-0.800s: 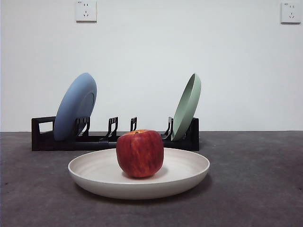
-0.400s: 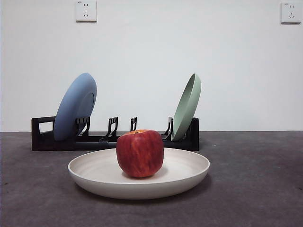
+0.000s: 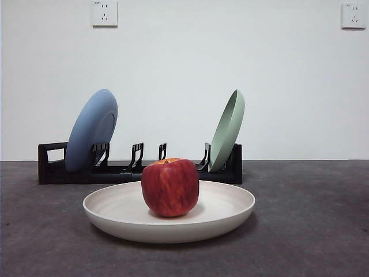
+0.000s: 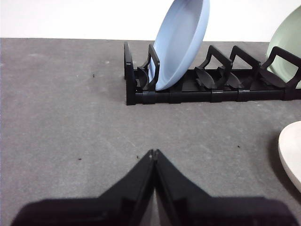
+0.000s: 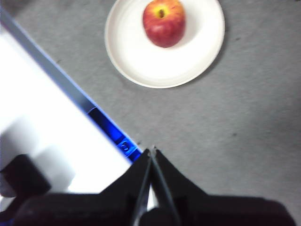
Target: Take the yellow plate from the plate rack,put the plate on the table,take the apple from the table,put the apple in the plate
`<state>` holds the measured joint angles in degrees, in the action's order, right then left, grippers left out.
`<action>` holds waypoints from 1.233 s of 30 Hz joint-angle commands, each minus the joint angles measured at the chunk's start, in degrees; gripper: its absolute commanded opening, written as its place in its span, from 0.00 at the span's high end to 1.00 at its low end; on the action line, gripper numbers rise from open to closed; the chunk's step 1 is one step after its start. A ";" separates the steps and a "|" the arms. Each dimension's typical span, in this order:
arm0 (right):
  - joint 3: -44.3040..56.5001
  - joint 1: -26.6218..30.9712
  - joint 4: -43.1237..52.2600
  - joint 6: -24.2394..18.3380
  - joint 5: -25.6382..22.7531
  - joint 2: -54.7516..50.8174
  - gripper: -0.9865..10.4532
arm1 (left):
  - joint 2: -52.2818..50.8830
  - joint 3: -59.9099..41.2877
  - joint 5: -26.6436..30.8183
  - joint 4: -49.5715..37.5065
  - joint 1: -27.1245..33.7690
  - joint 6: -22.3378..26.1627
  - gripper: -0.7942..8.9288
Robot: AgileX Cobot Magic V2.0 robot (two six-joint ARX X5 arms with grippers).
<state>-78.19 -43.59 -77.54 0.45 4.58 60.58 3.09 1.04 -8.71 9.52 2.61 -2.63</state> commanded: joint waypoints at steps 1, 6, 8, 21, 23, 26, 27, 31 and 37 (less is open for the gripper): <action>-0.09 3.26 2.38 -3.61 -1.73 -2.29 0.91 | 0.13 -0.57 -0.28 -0.42 0.20 -0.28 0.92; 0.17 12.66 17.05 -4.39 5.35 -8.07 0.91 | 0.31 -0.57 -0.26 -0.42 0.20 -0.28 0.92; 0.28 18.10 22.25 -5.64 9.84 -10.54 0.91 | 0.31 -0.57 -0.26 -0.42 0.20 -0.28 0.92; 16.41 38.97 43.82 -12.66 12.33 -30.29 0.91 | 0.31 -0.57 -0.26 -0.42 0.20 -0.28 0.92; 23.37 39.93 48.00 -12.37 12.33 -34.38 0.91 | 0.31 -0.57 -0.28 -0.44 0.20 -0.28 0.92; 33.81 40.37 53.62 -11.39 12.33 -39.82 0.91 | 0.31 -0.57 -0.26 -0.42 0.20 -0.28 0.92; 36.87 40.37 55.06 -10.75 12.33 -41.33 0.91 | 0.31 -0.57 -0.26 -0.42 0.20 -0.28 0.92; 49.66 40.37 60.87 -7.32 10.69 -47.60 0.91 | 0.31 -0.57 -0.28 -0.42 0.20 -0.28 0.92; 64.04 40.35 68.04 -1.31 8.00 -55.21 0.91 | 0.31 -0.57 -0.28 -0.42 0.20 -0.28 0.92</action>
<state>-15.92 -3.31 -10.94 -3.60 12.82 6.31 3.38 1.04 -8.71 9.41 2.61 -2.63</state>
